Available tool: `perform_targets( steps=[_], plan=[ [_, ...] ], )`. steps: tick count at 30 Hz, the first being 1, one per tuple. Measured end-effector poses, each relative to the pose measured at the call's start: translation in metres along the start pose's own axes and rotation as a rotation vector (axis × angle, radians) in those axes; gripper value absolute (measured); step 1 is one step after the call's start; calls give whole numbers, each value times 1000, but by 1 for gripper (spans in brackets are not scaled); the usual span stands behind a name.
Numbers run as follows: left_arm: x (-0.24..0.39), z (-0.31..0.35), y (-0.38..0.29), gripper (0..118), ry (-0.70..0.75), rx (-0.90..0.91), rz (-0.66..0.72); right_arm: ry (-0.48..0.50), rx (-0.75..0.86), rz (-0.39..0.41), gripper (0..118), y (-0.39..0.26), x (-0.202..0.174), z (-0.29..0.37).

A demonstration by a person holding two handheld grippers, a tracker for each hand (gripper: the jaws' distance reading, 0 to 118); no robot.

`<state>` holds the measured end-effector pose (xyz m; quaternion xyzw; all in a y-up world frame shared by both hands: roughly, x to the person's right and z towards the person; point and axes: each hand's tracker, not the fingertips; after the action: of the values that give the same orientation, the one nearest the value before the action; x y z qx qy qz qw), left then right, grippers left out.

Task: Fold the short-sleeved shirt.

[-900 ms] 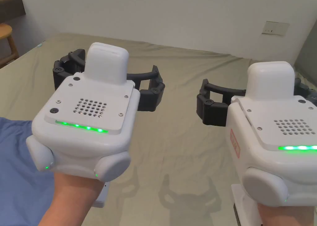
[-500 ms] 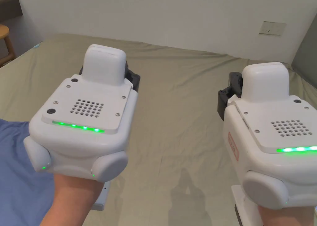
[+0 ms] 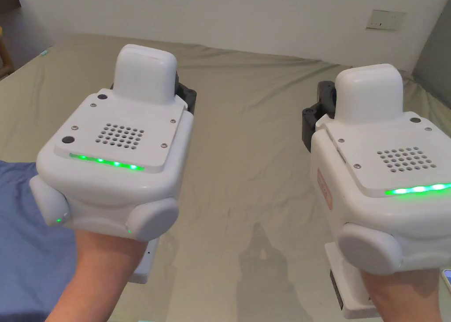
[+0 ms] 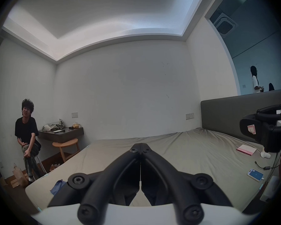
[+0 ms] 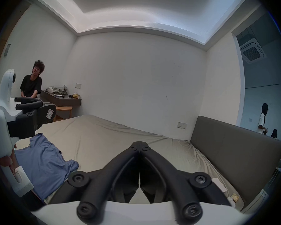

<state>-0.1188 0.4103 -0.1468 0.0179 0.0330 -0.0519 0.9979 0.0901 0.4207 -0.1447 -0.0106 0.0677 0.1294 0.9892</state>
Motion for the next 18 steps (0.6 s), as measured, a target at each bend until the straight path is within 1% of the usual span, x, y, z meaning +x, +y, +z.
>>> perform_targets(
  steps=[9, 15, 18],
  plan=[
    [-4, -2, 1, 0, -35, -1, 22, -5, -14, -23, 1, 1, 1, -2],
    [-4, -1, 2, 0, -23, -4, 10, -16, -23, -19, 1, 1, 4, -2],
    [-4, 1, 1, 0, -23, -4, 17, -17, -28, -34, 1, 0, 6, -2]
  ],
)
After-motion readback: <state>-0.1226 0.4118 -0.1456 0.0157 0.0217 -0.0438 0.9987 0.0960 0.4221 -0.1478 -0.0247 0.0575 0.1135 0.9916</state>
